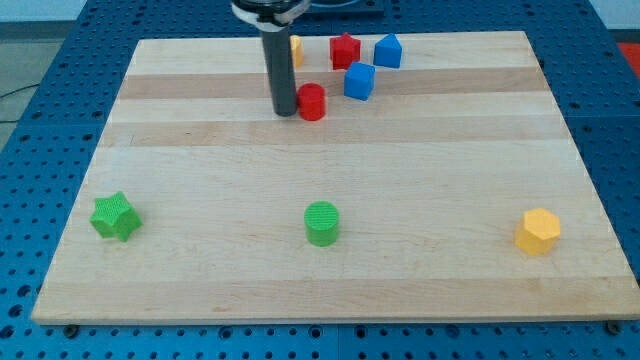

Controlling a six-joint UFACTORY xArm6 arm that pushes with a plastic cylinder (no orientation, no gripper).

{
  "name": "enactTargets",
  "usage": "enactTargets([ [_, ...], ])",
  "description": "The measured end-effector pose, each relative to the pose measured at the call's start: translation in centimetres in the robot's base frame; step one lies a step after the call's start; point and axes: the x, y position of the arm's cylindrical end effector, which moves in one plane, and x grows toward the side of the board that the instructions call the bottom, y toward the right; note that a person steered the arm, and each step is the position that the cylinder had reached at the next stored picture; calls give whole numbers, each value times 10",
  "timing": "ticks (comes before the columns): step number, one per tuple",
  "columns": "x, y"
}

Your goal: Push green star close red circle

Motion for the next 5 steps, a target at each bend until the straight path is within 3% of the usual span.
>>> enactTargets([
  [1, 0, 8],
  [2, 28, -25],
  [4, 76, -250],
  [5, 119, -236],
])
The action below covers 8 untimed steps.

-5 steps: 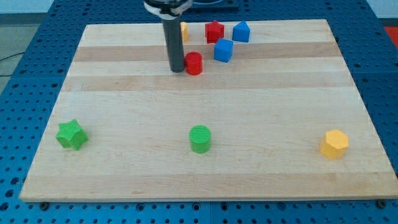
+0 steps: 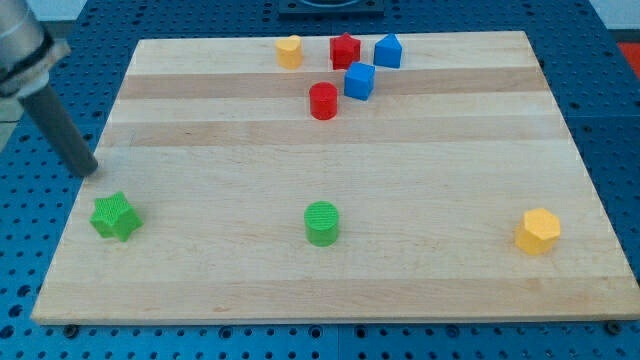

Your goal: Push green star close red circle

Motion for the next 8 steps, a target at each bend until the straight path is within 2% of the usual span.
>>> enactTargets([
  [1, 44, 15],
  [2, 93, 0],
  [3, 94, 33],
  [4, 58, 15],
  [6, 34, 120],
  [8, -24, 147],
])
